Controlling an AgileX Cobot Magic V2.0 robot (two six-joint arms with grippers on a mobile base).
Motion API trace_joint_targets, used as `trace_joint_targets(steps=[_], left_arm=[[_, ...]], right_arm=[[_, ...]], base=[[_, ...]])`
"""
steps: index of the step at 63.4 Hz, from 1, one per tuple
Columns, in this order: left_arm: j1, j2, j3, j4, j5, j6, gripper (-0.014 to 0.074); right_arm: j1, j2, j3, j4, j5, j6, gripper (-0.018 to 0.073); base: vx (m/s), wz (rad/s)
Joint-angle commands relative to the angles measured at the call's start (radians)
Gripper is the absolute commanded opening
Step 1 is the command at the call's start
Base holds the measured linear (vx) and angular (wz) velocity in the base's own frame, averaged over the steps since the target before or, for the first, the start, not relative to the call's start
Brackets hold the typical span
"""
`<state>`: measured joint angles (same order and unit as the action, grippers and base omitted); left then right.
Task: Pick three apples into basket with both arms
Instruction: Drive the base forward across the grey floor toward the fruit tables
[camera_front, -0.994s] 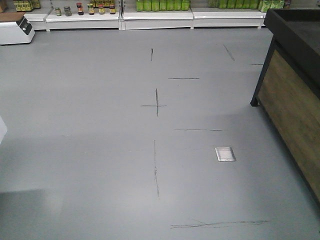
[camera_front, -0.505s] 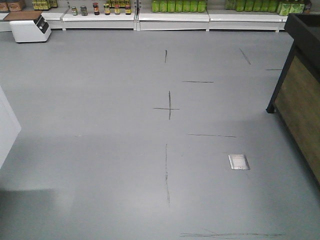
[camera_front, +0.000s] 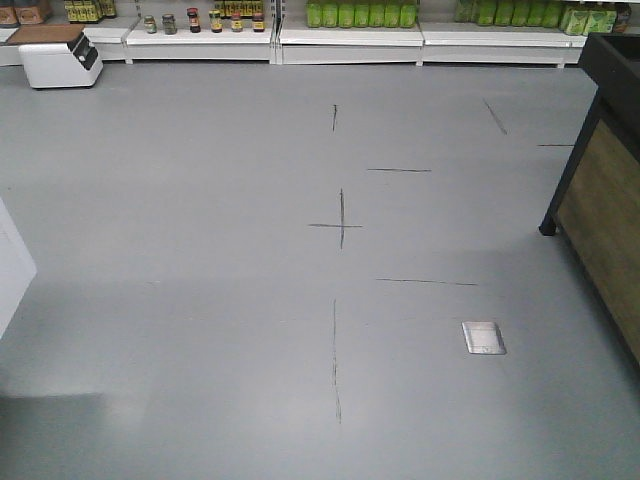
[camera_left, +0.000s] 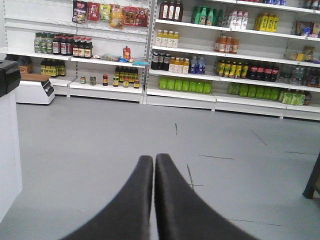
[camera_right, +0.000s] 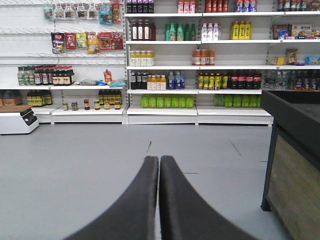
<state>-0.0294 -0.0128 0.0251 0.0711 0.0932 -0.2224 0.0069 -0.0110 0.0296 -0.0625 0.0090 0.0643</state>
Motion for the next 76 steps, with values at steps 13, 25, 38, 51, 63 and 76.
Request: trace_joint_targets(steps=[13, 25, 38, 51, 63, 76], left_arm=[[-0.001, -0.014, 0.022, -0.004, -0.078, -0.007, -0.0006], [-0.001, -0.014, 0.022, -0.004, -0.078, -0.007, -0.0006], [-0.001, -0.014, 0.022, -0.004, -0.078, -0.007, -0.0006], [-0.001, -0.014, 0.022, -0.004, -0.078, -0.007, -0.0006], [-0.001, -0.014, 0.022, -0.004, -0.078, -0.007, -0.0006], [-0.001, -0.014, 0.022, -0.004, -0.078, -0.007, -0.0006]], right_arm=[[-0.006, -0.01, 0.013, -0.001, -0.075, 0.001, -0.0009], [-0.006, -0.01, 0.013, -0.001, -0.075, 0.001, -0.0009], [-0.006, -0.01, 0.013, -0.001, -0.075, 0.001, -0.0009], [-0.006, -0.01, 0.013, -0.001, -0.075, 0.001, -0.0009], [-0.006, -0.01, 0.013, -0.001, -0.075, 0.001, -0.0009], [-0.006, -0.01, 0.013, -0.001, -0.075, 0.001, -0.0009]], base=[[0.13, -0.05], [0.14, -0.06], [0.15, -0.05], [0.16, -0.06], [0.17, -0.05], [0.17, -0.04]])
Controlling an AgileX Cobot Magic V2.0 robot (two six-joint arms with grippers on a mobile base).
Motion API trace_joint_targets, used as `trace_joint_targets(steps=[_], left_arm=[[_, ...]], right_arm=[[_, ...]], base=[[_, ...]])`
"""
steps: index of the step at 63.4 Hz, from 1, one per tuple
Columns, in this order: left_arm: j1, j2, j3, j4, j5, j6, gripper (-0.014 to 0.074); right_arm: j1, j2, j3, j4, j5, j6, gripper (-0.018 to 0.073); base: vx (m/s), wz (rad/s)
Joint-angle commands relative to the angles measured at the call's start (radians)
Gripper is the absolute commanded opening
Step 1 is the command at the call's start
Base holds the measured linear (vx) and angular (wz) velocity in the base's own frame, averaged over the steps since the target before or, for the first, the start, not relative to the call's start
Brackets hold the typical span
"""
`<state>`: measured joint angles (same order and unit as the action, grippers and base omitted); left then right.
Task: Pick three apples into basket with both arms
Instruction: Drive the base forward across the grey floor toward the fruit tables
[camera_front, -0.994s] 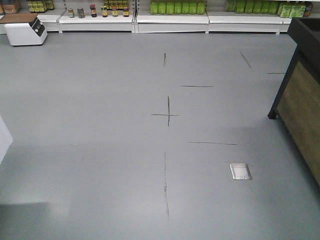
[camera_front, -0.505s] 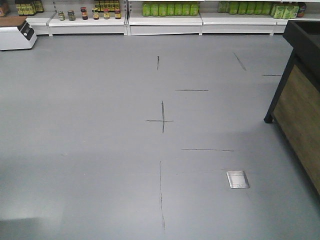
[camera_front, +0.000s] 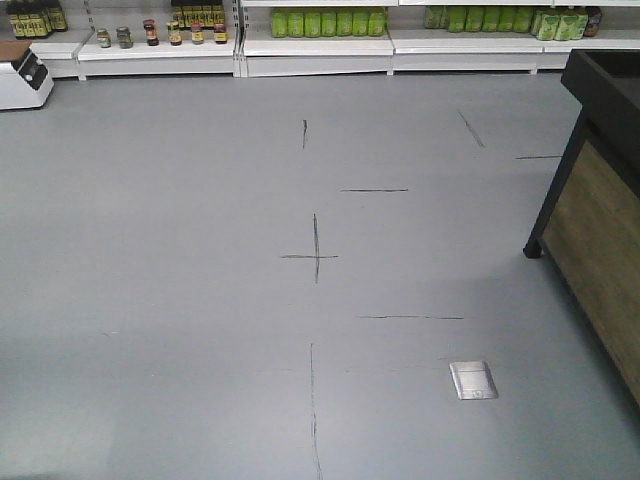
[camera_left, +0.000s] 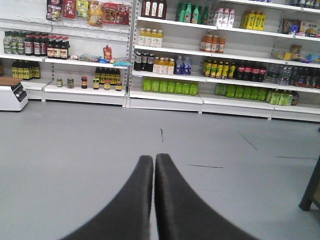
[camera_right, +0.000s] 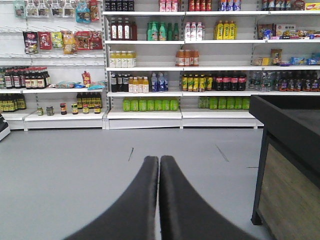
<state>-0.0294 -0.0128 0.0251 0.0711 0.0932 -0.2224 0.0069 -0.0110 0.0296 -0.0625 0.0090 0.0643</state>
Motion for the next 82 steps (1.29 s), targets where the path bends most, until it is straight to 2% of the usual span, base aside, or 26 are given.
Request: trace_joint_targets(steps=[1, 52, 82], left_arm=[[-0.001, -0.014, 0.022, -0.004, -0.078, -0.007, -0.0006], [-0.001, -0.014, 0.022, -0.004, -0.078, -0.007, -0.0006], [-0.001, -0.014, 0.022, -0.004, -0.078, -0.007, -0.0006]], right_arm=[[-0.006, -0.01, 0.013, -0.001, -0.075, 0.001, -0.0009], [-0.006, -0.01, 0.013, -0.001, -0.075, 0.001, -0.0009], [-0.006, -0.01, 0.013, -0.001, -0.075, 0.001, -0.0009]], base=[[0.16, -0.03], [0.12, -0.01], [0.05, -0.18]])
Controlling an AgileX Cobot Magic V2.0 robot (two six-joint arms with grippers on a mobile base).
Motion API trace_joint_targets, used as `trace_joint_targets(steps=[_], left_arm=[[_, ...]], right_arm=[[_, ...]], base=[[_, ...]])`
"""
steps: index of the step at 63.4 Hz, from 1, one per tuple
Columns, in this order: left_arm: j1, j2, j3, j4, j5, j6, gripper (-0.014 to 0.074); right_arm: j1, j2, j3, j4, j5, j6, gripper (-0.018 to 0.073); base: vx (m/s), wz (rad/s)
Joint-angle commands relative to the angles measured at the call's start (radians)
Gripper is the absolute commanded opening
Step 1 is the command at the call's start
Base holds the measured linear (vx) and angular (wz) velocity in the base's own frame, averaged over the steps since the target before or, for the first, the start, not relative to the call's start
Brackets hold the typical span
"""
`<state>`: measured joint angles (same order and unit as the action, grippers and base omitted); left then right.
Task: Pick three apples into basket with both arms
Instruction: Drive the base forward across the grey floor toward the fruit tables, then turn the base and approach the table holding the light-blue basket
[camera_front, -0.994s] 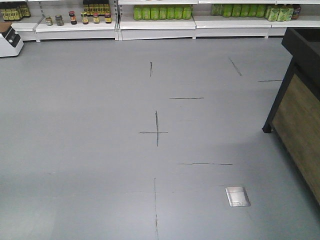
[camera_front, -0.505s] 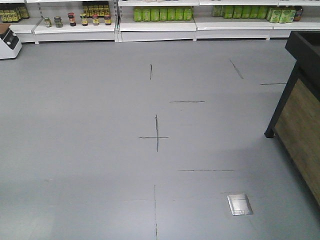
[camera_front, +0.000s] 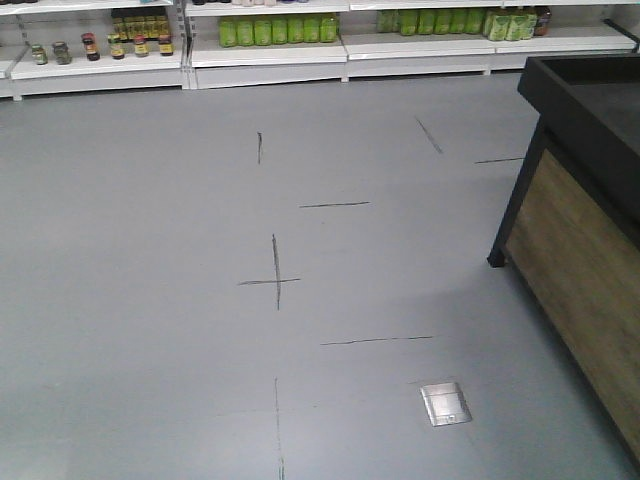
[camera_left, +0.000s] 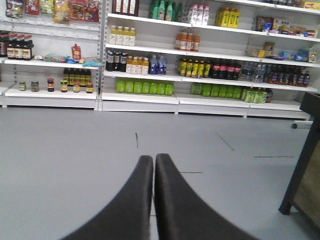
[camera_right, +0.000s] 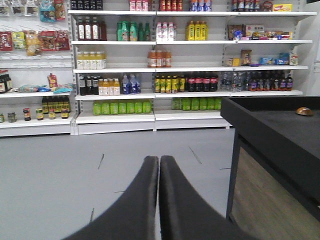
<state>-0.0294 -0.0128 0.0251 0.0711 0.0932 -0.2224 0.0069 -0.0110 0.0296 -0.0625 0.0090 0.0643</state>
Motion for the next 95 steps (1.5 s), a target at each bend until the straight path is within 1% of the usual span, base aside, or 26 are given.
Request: trace_joint_targets(steps=[1, 41, 95], left_arm=[[-0.001, -0.014, 0.022, -0.004, -0.078, -0.007, -0.0006], [-0.001, -0.014, 0.022, -0.004, -0.078, -0.007, -0.0006], [-0.001, -0.014, 0.022, -0.004, -0.078, -0.007, -0.0006]], right_arm=[[-0.006, -0.01, 0.013, -0.001, -0.075, 0.001, -0.0009], [-0.006, -0.01, 0.013, -0.001, -0.075, 0.001, -0.0009], [-0.006, -0.01, 0.013, -0.001, -0.075, 0.001, -0.0009]], base=[[0.07, -0.31], [0.1, -0.4], [0.13, -0.49]])
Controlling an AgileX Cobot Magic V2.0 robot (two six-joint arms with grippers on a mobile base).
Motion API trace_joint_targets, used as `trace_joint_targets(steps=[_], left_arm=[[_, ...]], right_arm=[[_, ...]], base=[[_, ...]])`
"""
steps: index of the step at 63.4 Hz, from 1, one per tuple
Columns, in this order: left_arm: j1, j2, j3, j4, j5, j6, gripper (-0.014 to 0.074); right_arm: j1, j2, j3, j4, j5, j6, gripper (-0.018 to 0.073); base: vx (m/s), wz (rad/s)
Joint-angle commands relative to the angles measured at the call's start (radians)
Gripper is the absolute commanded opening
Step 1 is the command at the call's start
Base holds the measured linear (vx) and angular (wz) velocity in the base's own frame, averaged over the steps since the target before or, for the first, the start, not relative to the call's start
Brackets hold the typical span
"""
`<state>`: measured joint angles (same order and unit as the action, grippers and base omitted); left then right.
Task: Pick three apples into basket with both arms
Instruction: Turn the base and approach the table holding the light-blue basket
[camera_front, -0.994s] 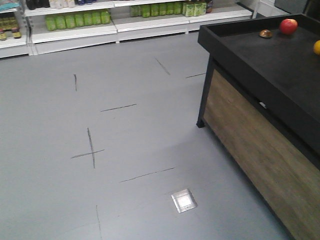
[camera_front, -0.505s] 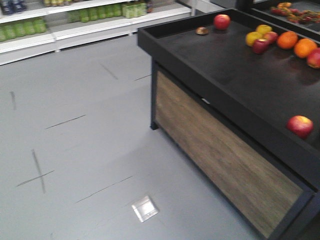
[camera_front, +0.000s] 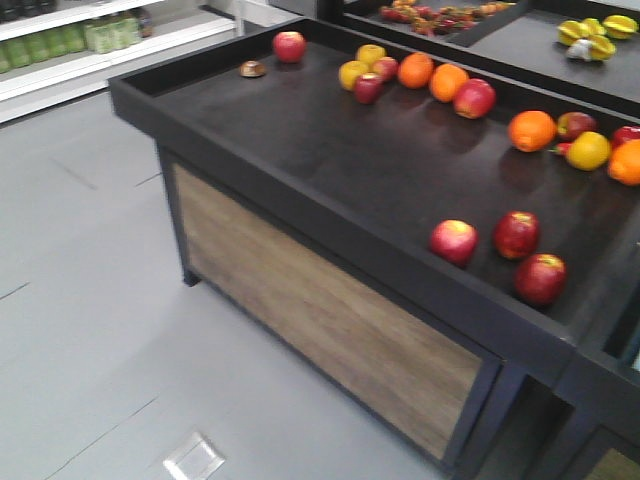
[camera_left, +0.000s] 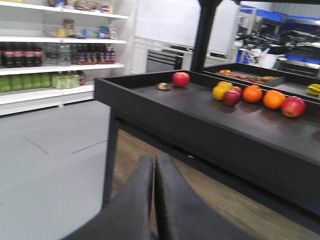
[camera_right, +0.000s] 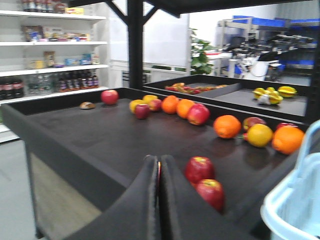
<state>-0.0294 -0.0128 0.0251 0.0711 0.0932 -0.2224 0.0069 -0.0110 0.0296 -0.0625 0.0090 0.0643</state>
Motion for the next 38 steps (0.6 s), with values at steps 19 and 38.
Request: trace_joint_targets(steps=[19, 38], left_arm=[[-0.001, -0.014, 0.022, -0.004, -0.078, -0.007, -0.0006], [-0.001, -0.014, 0.022, -0.004, -0.078, -0.007, -0.0006]], right_arm=[[-0.006, -0.01, 0.013, -0.001, -0.075, 0.001, -0.0009], [-0.006, -0.01, 0.013, -0.001, -0.075, 0.001, -0.0009]], base=[[0.12, -0.48], [0.11, -0.53]])
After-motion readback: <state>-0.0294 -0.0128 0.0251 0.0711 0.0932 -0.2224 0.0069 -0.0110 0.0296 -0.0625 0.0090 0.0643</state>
